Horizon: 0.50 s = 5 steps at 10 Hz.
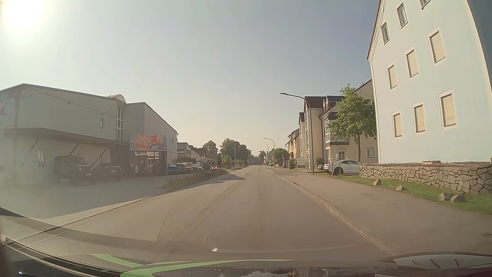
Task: Follow the waypoints while adhering to traffic rules and regulations
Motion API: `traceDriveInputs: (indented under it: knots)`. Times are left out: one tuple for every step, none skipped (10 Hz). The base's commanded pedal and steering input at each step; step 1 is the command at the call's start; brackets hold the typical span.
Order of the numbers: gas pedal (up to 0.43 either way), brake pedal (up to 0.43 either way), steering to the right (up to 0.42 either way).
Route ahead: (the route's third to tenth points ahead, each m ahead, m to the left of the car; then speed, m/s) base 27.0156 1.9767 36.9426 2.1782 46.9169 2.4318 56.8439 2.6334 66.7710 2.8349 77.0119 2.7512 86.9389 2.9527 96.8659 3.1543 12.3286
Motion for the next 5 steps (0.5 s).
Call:
traceDriveInputs:
  knots:
    - [0.150,0.000,0.002]
    - [0.150,0.000,0.002]
    - [0.150,0.000,0.002]
    - [0.150,0.000,0.002]
    - [0.150,0.000,0.002]
